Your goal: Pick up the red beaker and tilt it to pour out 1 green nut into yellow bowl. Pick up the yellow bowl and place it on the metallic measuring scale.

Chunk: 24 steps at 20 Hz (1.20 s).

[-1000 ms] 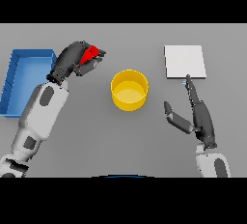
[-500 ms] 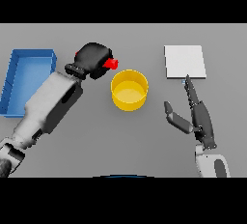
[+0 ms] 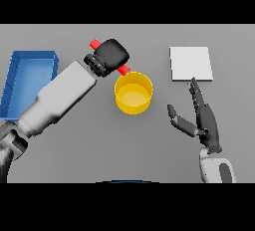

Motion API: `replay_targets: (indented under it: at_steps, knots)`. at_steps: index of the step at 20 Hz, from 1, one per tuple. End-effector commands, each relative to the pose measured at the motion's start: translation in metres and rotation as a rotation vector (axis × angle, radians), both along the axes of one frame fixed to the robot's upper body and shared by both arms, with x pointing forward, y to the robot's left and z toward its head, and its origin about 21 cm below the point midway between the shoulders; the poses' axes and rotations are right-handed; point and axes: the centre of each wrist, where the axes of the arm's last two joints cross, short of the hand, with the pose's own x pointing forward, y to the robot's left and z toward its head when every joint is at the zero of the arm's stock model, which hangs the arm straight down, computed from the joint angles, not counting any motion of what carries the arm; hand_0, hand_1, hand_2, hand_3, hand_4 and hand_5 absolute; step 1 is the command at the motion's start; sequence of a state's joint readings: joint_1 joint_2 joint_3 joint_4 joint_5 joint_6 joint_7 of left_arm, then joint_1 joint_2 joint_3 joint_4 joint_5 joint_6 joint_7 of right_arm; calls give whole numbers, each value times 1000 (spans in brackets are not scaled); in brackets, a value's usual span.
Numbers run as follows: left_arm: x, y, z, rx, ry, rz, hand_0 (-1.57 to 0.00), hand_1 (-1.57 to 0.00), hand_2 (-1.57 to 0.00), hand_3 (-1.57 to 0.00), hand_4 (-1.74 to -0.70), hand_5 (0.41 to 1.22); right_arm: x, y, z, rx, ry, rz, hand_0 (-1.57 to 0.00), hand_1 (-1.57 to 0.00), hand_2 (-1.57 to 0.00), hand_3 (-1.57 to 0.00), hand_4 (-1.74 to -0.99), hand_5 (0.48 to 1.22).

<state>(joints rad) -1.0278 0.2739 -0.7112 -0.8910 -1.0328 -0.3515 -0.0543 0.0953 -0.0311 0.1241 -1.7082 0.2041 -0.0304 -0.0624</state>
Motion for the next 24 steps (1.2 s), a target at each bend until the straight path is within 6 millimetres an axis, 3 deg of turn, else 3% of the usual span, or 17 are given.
replay_targets:
  at_steps: [1, 10, 12, 19, 22, 24]
  knots:
    - [-1, -5, -1, 29, -7, -23, -1571, -1571, -1571, -1458, -1727, 1219, 0, -1, 0, -5, -15, -3, 1, 1, 1, 1, -1221, 610]
    - [-1, -28, 7, 368, -154, -206, -1571, -1571, -1571, -1556, -1738, 1221, -3, 2, -1, -4, -34, -16, 1, 1, 1, 1, -1148, 566]
    - [0, -26, 8, 428, -169, -247, -1571, -1571, -1571, -1561, -1737, 1221, -5, 0, 1, 6, -41, -16, 1, 1, 1, 1, -1135, 567]
    - [-2, -44, 8, 602, -302, -342, -1571, -1571, -1571, -1569, -1733, 1221, -5, 4, 0, -8, -54, -20, 1, 1, 1, 1, -1133, 579]
    - [-4, -57, 28, 672, -367, -405, -1571, -1571, -1571, -1570, -1733, 1221, -6, 4, -2, -15, -55, -24, 1, 1, 1, 1, -1133, 575]
    - [2, -64, 55, 704, -419, -403, -1571, -1571, -1571, -1570, -1731, 1221, -5, 1, 1, -9, -47, -26, 1, 1, 1, 1, -1137, 568]
